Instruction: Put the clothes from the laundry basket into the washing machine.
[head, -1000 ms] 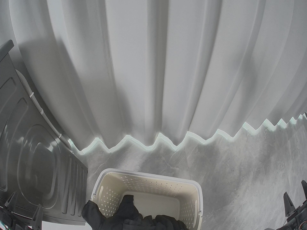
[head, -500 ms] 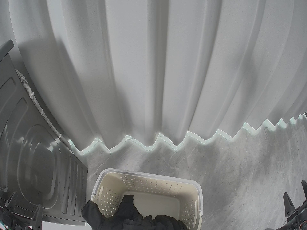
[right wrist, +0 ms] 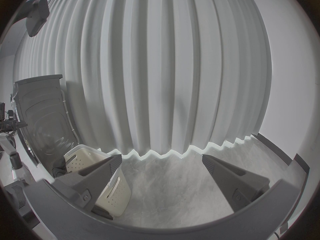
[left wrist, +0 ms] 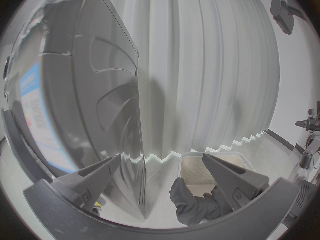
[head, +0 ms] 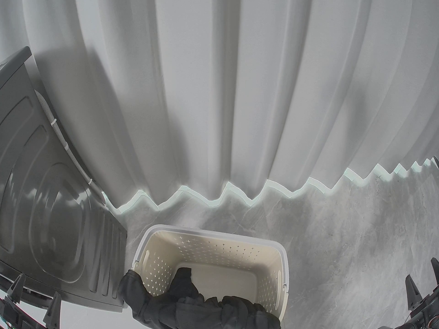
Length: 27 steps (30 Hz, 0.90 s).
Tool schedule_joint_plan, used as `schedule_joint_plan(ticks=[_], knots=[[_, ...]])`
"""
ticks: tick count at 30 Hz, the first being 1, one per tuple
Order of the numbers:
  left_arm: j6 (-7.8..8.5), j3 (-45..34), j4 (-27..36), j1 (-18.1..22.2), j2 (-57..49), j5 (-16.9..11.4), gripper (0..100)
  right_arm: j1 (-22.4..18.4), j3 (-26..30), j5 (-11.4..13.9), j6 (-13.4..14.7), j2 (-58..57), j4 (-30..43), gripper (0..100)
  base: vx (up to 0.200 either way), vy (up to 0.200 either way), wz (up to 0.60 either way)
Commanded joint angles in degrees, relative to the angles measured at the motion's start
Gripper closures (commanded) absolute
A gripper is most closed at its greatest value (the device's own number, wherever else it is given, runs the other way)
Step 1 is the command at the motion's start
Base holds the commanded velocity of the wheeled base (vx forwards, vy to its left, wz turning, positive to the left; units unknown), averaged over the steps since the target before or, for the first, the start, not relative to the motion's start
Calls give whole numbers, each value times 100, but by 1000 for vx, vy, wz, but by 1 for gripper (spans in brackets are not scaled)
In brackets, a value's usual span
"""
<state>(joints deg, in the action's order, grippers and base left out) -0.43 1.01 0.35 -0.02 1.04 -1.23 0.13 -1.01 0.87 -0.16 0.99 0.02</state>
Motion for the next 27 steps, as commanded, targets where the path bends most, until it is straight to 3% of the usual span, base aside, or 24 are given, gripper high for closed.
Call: schedule_joint_plan(ticks=[1, 27], knots=[[-10, -92, 0, -6, -95, 0, 0, 4, 101, 1, -2, -99, 6, 0, -200, 0, 0], [-1, -92, 0, -6, -95, 0, 0, 4, 101, 1, -2, -99, -2, 0, -200, 0, 0]])
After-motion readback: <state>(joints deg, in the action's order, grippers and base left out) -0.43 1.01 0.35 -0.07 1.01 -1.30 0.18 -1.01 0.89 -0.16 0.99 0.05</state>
